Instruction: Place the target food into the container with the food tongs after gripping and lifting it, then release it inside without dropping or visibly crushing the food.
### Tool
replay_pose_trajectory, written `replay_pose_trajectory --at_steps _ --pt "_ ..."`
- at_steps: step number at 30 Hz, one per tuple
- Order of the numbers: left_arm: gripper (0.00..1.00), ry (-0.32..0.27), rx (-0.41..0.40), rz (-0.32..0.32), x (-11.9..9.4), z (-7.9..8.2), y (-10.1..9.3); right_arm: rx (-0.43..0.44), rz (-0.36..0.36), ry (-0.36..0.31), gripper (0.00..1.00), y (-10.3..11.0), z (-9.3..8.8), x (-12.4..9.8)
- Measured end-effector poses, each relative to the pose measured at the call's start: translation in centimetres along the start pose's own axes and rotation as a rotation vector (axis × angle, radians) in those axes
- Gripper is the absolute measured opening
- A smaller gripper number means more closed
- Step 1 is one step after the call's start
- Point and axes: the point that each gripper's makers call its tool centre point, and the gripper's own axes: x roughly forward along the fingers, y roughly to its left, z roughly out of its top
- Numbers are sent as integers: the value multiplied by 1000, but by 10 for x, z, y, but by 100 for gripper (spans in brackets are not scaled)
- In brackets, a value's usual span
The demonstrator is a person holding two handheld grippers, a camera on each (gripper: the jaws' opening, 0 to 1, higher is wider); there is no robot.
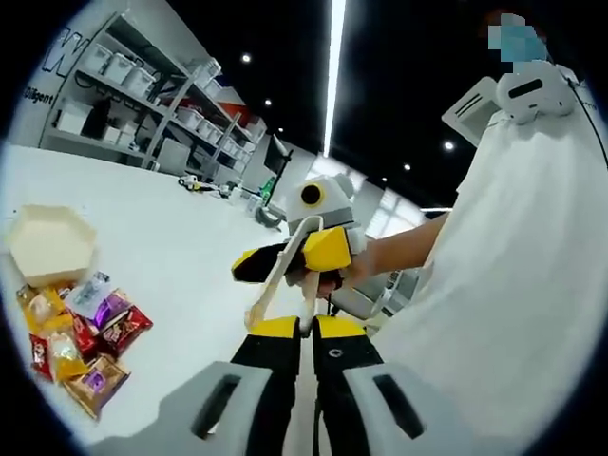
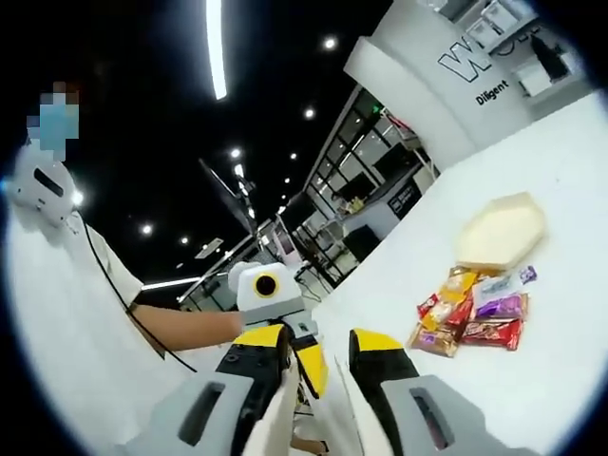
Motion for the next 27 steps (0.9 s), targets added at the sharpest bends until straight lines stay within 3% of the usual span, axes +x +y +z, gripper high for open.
replay_pose_trajectory --at_steps 11,16,18,27 --pt "0 -52 -54 -56 -1 12 -10 -64 33 -37 27 6 9 -1" --pt "0 -102 -64 -61 -4 22 -9 -87 37 -21 27 7 5 -2" --pt "0 -93 -64 -60 -4 20 -9 -101 35 -16 27 7 4 -2" --pt "0 -132 -74 -58 -2 23 -10 -82 37 -22 27 7 5 -4"
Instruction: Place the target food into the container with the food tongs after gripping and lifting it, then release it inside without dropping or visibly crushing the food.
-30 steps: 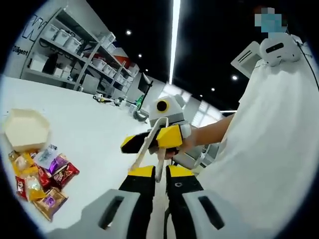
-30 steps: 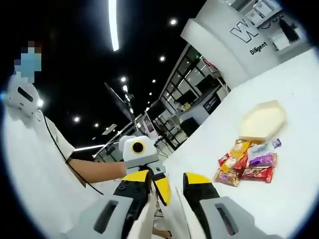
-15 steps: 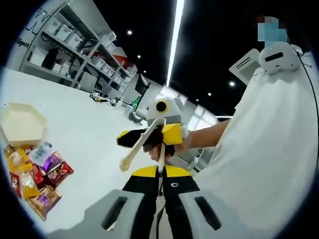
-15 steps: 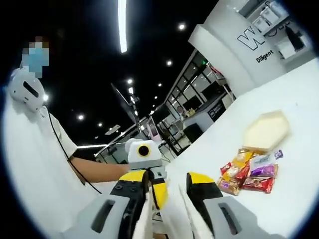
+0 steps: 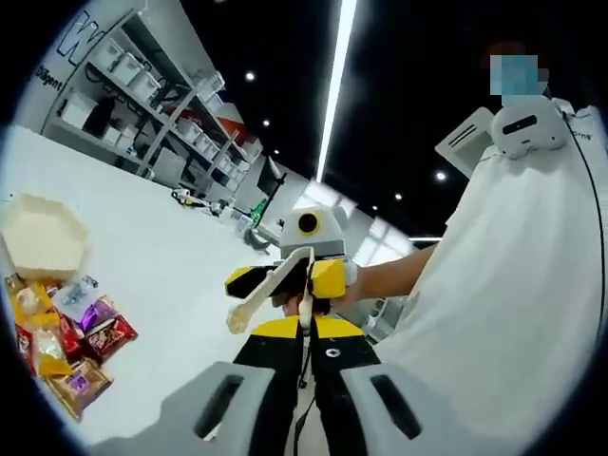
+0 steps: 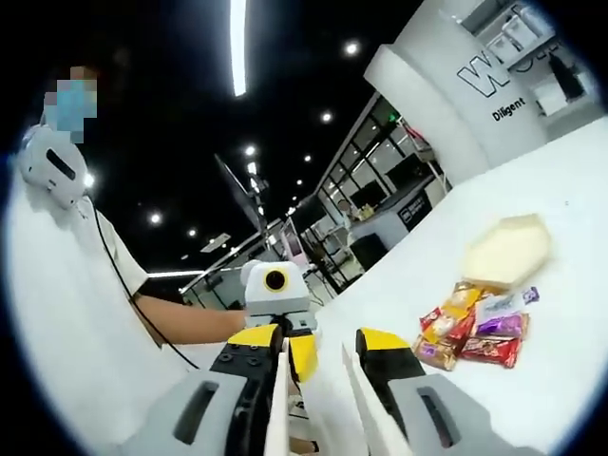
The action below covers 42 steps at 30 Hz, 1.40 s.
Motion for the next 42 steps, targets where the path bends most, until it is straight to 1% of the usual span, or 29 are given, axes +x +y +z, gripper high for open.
replay_pose_trajectory --at_steps 2,8,9,10,12,14,15,17,20,22,24,28,30,31,32,34,35,37,38,39,40,41,42 --pt "0 -9 0 3 1 1 0 -2 0 1 28 0 0 0" --pt "0 -33 -12 0 2 1 -2 36 8 16 27 0 0 -1" --pt "0 -39 -18 -2 2 0 -2 50 13 25 26 1 -1 -1" --pt "0 -38 -28 -7 2 -1 -3 84 19 44 25 4 -4 -2" --pt "0 -35 -16 -2 2 -3 -4 60 14 57 23 4 -4 -2" --pt "0 -34 -5 10 0 -3 -3 28 13 55 23 6 -4 0" --pt "1 -35 -9 10 0 -2 -3 26 16 52 23 6 -3 0" --pt "1 -42 -7 5 -1 1 -5 44 22 51 24 6 -2 1" --pt "1 -19 -4 6 -2 -1 -6 25 26 68 24 6 -3 1" --pt "1 -19 -1 7 -4 0 -6 42 31 79 24 6 -3 0" --pt "2 -25 2 16 -5 2 -5 37 26 84 24 5 -3 -1" --pt "2 -18 -4 6 -3 2 -5 32 30 99 24 6 -5 -1" --pt "2 -5 -6 -2 0 -1 -6 38 31 122 24 7 -10 1" --pt "1 3 -12 -7 -1 -3 -6 29 30 128 24 7 -11 1" --pt "1 2 -3 -17 -1 -2 -7 37 31 129 24 8 -11 0" --pt "0 -49 10 -14 0 5 -8 46 22 108 27 5 -6 0" --pt "0 -70 15 -14 1 8 -9 32 32 82 27 7 -1 0" --pt "0 -102 6 -13 1 13 -9 46 19 74 30 5 2 1" --pt "0 -119 9 -8 0 15 -8 54 20 64 35 4 4 1" --pt "0 -162 -6 4 -1 22 -5 54 23 61 39 5 4 2" --pt "0 -169 -10 5 -2 23 -4 53 21 61 43 6 3 4" --pt "0 -172 -6 5 -3 23 -4 47 24 64 41 8 2 5" --pt "0 -178 -24 -1 -3 24 -4 31 25 51 39 9 5 5"
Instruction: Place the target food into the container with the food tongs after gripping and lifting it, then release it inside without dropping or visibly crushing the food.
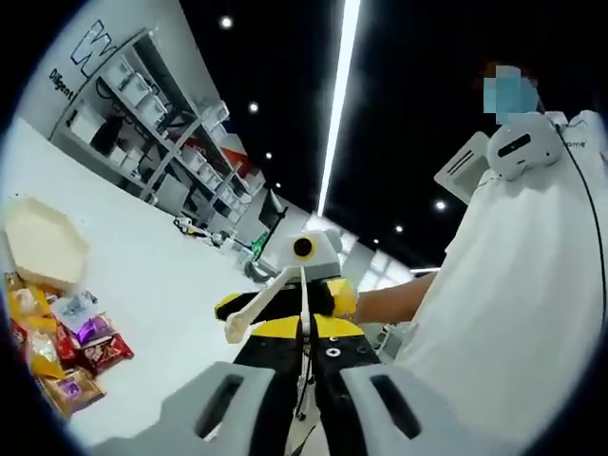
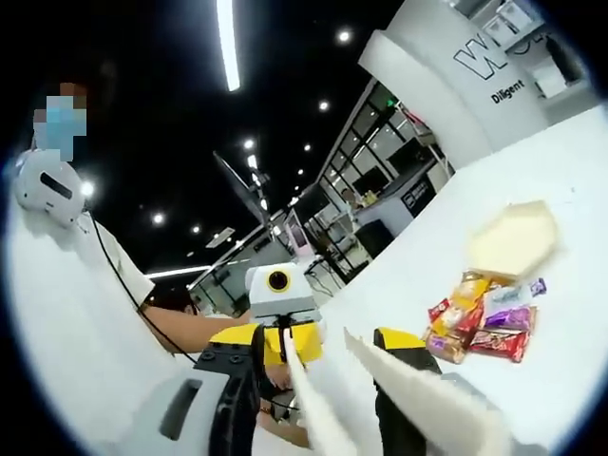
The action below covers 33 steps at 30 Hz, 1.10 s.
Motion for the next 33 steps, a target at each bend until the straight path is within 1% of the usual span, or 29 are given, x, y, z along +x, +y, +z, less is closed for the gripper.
replay_pose_trajectory --at_steps 3,5,8,9,11,12,13,16,17,18,19,20,21,22,23,26,28,29,30,31,32,33 --pt "0 12 4 -9 1 -3 -4 -7 -2 -29 29 -2 7 -1" --pt "0 10 2 -11 1 -3 -5 4 -2 -26 29 -2 8 -1" --pt "0 -5 -2 -7 2 -2 -4 -3 -2 -31 28 -2 9 -1" --pt "0 -14 -15 -12 3 0 -5 43 11 -30 26 1 10 -2" --pt "0 -20 -20 -16 4 1 -5 50 14 -34 23 2 12 -3" --pt "0 -18 -22 -17 4 1 -4 83 15 -19 22 3 11 -3" --pt "0 -10 -18 -14 5 0 -4 86 10 -13 20 2 11 -4" --pt "3 23 -2 32 6 -5 4 73 -17 -1 18 -1 8 -6" --pt "4 37 20 29 6 -7 4 78 -23 4 18 -2 7 -6" --pt "6 49 18 43 5 -9 6 76 -34 0 18 -5 8 -8" --pt "10 61 21 54 3 -10 8 66 -52 -26 18 -9 13 -12" --pt "14 81 55 78 -1 -12 12 71 -57 -32 18 -11 15 -14" --pt "19 73 58 97 -4 -10 15 70 -71 -34 18 -14 16 -17" --pt "23 66 54 102 -6 -8 16 51 -84 -26 18 -17 16 -19" --pt "26 64 60 111 -9 -6 17 36 -97 -18 18 -19 15 -20" --pt "29 79 106 182 -17 -3 30 24 -125 -11 19 -26 13 -23" --pt "34 83 108 213 -20 -3 36 13 -157 2 18 -33 10 -24" --pt "36 94 111 246 -23 -5 41 12 -180 16 18 -37 6 -24" --pt "38 102 119 263 -26 -6 45 9 -197 29 18 -40 4 -24" --pt "41 105 122 288 -28 -6 49 -10 -221 39 18 -45 1 -24" --pt "43 104 125 303 -30 -7 52 -30 -242 49 18 -49 -1 -24" --pt "45 100 120 314 -31 -7 54 -28 -250 51 18 -51 -2 -24"
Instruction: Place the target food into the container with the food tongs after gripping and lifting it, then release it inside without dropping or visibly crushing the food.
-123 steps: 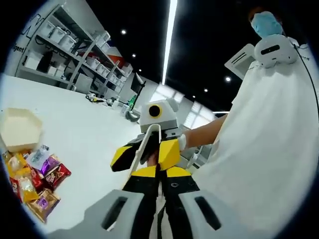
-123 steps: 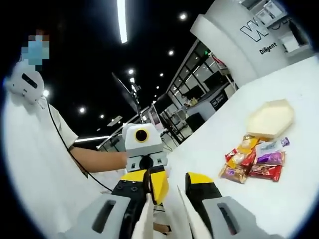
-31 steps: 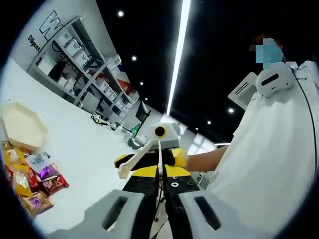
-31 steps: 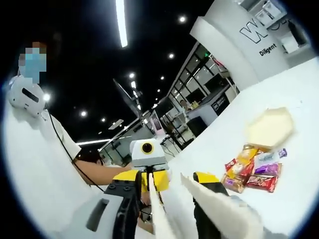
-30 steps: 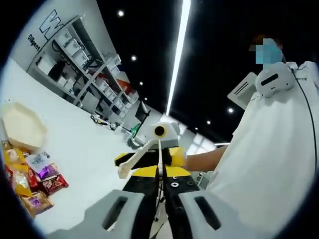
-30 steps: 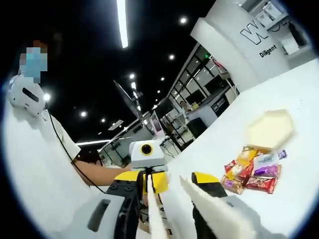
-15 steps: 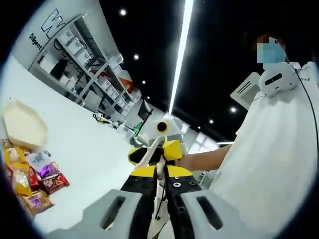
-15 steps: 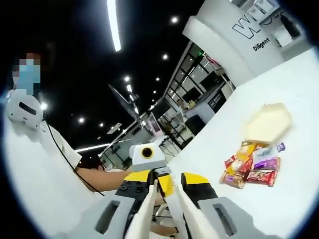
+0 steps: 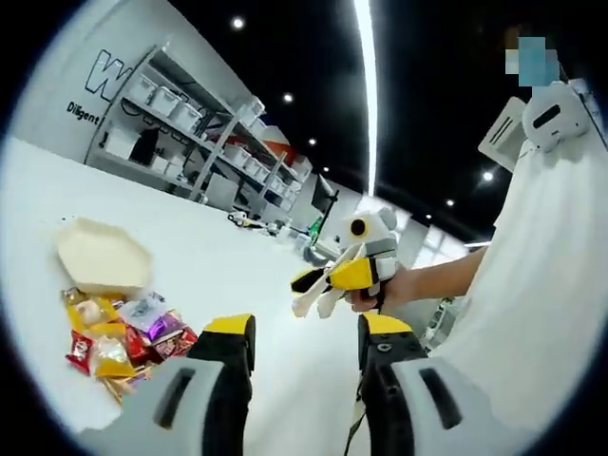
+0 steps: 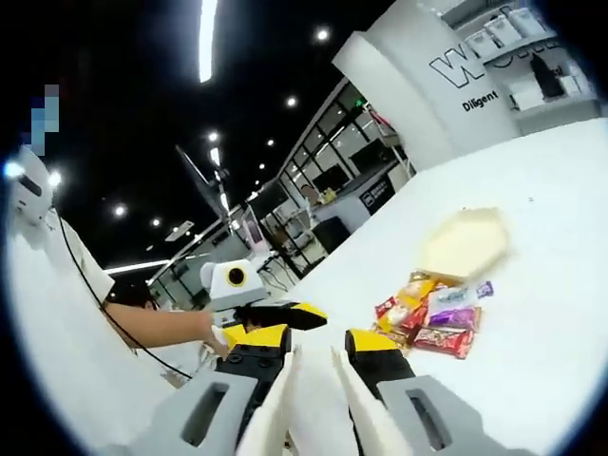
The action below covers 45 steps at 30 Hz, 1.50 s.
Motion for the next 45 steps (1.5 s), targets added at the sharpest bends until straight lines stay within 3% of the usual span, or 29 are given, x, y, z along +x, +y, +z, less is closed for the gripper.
replay_pose_trajectory --at_steps 4,12,15,24,30,45 --pt "58 -9 -8 43 -2 -1 7 -31 -60 7 17 -12 -2 2" --pt "61 12 13 123 -8 -8 17 -51 -160 34 17 -32 -7 5" --pt "67 19 24 210 -15 -14 30 -58 -181 41 18 -38 -8 7" --pt "77 17 76 352 -35 -18 48 -103 -206 67 19 -43 -12 19" --pt "99 66 56 444 -46 -29 60 -129 -233 83 19 -48 -15 26" --pt "98 116 79 485 -56 -45 53 -104 -226 128 19 -54 -26 55"
